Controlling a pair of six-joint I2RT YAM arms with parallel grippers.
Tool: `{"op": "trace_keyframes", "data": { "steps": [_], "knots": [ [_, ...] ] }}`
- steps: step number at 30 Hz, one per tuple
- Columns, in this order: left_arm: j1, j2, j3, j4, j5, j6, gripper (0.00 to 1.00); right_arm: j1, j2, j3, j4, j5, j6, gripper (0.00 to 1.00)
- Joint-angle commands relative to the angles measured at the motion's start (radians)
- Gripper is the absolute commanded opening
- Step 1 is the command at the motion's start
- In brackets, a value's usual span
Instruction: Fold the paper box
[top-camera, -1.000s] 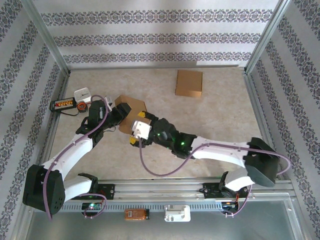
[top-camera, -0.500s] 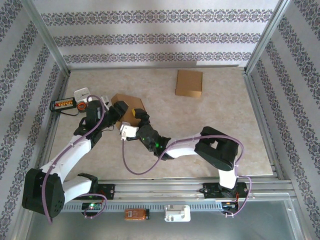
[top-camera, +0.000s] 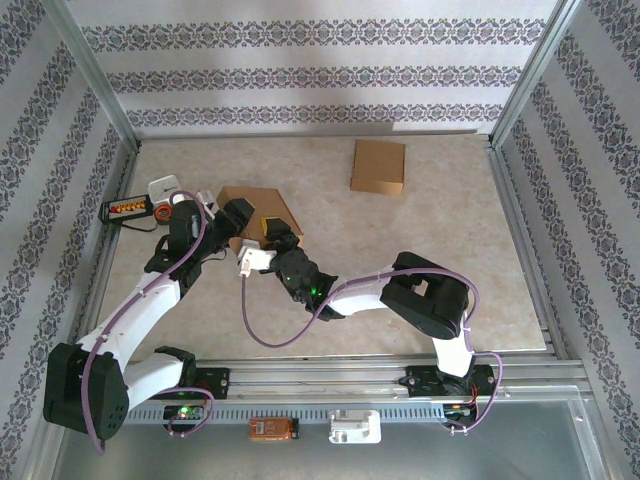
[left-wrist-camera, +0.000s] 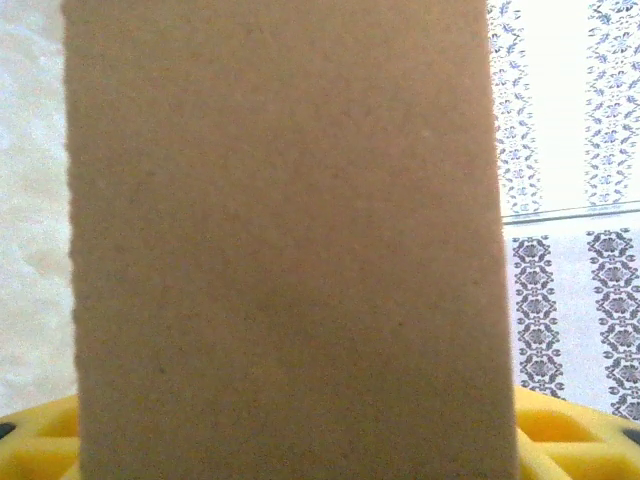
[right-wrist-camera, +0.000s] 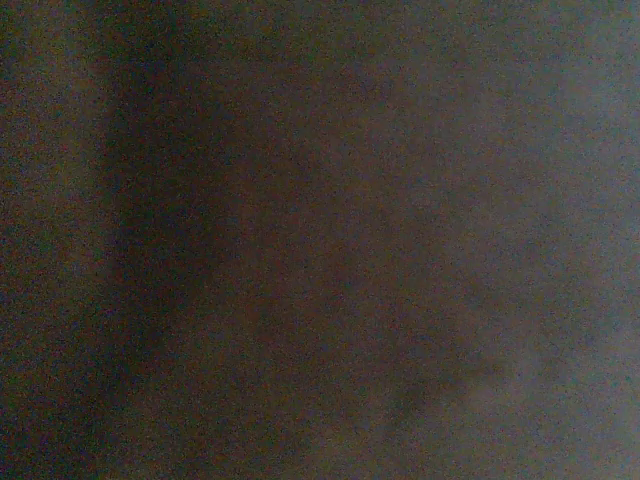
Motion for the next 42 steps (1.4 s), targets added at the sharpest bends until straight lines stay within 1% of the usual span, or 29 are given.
{"op": "trace_keyframes", "data": {
  "steps": [1,4,6,7,9,11,13,16,18,19,20,22,24,26,28,30,33,34,38,39,42],
  "knots": [
    [0.004,-0.038,0.031,-0.043,-0.005,0.017,0.72,-0.001,-0.038,-0.024,0.034,0.007,0.004,0.51],
    [0.004,-0.084,0.041,-0.091,-0.064,0.060,0.79,-0.001,-0.080,-0.045,-0.028,0.002,0.043,0.50],
    [0.004,-0.132,0.053,-0.142,-0.124,0.120,0.82,-0.001,-0.121,-0.062,-0.084,-0.001,0.075,0.49],
    [0.003,-0.163,0.059,-0.171,-0.164,0.168,0.84,-0.003,-0.149,-0.068,-0.141,-0.013,0.098,0.49],
    [0.004,-0.229,0.068,-0.215,-0.229,0.277,0.85,-0.012,-0.208,-0.054,-0.332,-0.068,0.160,0.49],
    [0.003,-0.306,0.067,-0.238,-0.276,0.422,0.85,-0.041,-0.264,0.017,-0.646,-0.162,0.260,0.49],
    [0.002,-0.378,0.062,-0.251,-0.283,0.564,0.85,-0.080,-0.278,0.128,-0.960,-0.288,0.338,0.49],
    [0.000,-0.478,0.068,-0.310,-0.238,0.792,0.83,-0.133,-0.235,0.350,-1.430,-0.475,0.354,0.48],
    [0.000,-0.548,0.071,-0.369,-0.203,0.950,0.81,-0.161,-0.180,0.499,-1.694,-0.578,0.317,0.49],
    [-0.001,-0.578,0.073,-0.399,-0.164,1.030,0.81,-0.168,-0.151,0.561,-1.793,-0.611,0.295,0.50],
    [-0.001,-0.609,0.079,-0.439,-0.110,1.121,0.81,-0.174,-0.116,0.638,-1.903,-0.630,0.272,0.51],
    [-0.001,-0.651,0.094,-0.509,-0.054,1.244,0.81,-0.183,-0.029,0.780,-2.091,-0.634,0.240,0.50],
    [-0.001,-0.675,0.118,-0.616,0.066,1.404,0.84,-0.202,0.067,0.928,-2.244,-0.638,0.226,0.50],
    [-0.002,-0.690,0.135,-0.720,0.178,1.522,0.86,-0.224,0.149,1.049,-2.335,-0.639,0.225,0.50],
    [-0.003,-0.705,0.128,-0.785,0.250,1.601,0.88,-0.238,0.213,1.142,-2.383,-0.621,0.225,0.50],
    [-0.004,-0.717,0.109,-0.824,0.302,1.642,0.90,-0.248,0.257,1.194,-2.399,-0.612,0.213,0.51],
    [-0.004,-0.723,0.071,-0.848,0.344,1.662,0.95,-0.251,0.300,1.234,-2.405,-0.595,0.203,0.55],
    [-0.004,-0.730,0.052,-0.845,0.344,1.669,0.96,-0.249,0.310,1.250,-2.415,-0.590,0.205,0.57],
    [-0.005,-0.753,-0.013,-0.797,0.336,1.663,0.98,-0.248,0.293,1.251,-2.385,-0.577,0.230,0.77],
    [-0.005,-0.754,-0.022,-0.775,0.339,1.653,0.98,-0.248,0.272,1.235,-2.367,-0.587,0.234,0.80],
    [-0.005,-0.749,-0.035,-0.725,0.350,1.619,0.99,-0.250,0.185,1.161,-2.299,-0.668,0.239,0.90]
  ]
}}
